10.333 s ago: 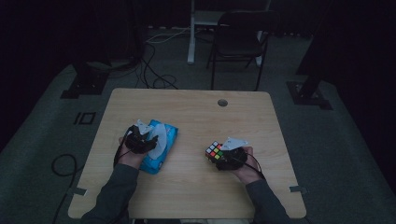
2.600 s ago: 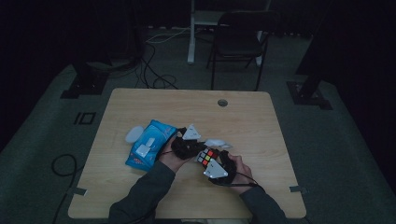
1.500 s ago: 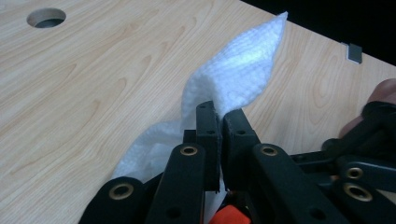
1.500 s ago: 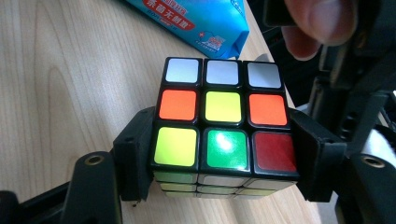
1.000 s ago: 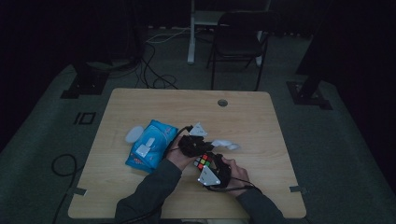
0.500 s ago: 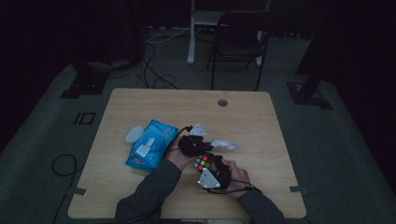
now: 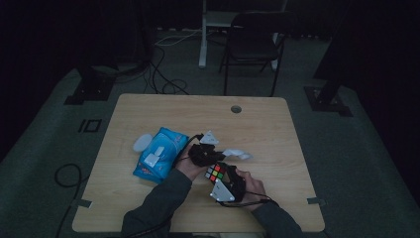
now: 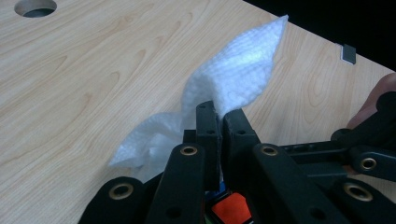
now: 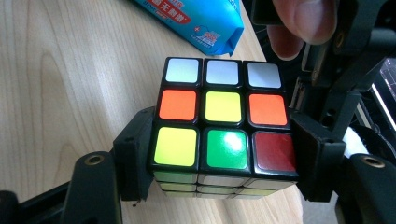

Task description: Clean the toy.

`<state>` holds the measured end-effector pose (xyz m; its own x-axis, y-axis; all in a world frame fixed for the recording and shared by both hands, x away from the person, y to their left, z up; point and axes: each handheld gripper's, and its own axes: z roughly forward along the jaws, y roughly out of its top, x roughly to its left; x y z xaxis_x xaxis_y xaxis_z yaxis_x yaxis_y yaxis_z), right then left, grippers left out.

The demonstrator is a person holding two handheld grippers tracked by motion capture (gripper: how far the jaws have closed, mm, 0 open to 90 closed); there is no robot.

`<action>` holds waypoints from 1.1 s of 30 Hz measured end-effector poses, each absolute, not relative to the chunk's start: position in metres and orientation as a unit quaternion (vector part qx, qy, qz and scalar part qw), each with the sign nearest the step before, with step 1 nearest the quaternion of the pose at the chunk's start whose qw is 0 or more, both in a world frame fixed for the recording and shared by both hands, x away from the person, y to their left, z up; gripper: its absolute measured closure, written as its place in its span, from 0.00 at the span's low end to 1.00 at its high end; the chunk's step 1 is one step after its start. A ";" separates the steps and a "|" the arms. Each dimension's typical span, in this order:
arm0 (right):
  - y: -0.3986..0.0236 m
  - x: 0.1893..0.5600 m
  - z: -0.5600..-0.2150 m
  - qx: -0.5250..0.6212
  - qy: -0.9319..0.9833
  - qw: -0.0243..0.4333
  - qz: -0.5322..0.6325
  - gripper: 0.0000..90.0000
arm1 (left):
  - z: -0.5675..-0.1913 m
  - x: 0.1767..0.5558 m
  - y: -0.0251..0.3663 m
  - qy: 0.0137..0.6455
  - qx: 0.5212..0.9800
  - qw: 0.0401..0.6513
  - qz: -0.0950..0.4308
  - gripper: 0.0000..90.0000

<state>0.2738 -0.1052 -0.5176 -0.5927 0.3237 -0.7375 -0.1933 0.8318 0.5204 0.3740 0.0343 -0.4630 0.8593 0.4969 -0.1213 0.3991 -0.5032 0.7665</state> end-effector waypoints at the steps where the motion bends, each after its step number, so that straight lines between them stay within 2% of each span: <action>1: -0.105 0.274 -0.518 0.039 0.846 0.449 0.286 0.38 | -0.463 0.374 0.034 0.259 0.865 0.426 0.057 0.97; 18: -0.107 0.277 -0.519 0.047 0.850 0.440 0.286 0.38 | -0.463 0.375 0.042 0.265 0.861 0.431 0.055 0.97; 33: -0.123 0.295 -0.515 0.124 0.860 0.366 0.335 0.37 | -0.457 0.364 0.056 0.257 0.851 0.451 0.083 0.97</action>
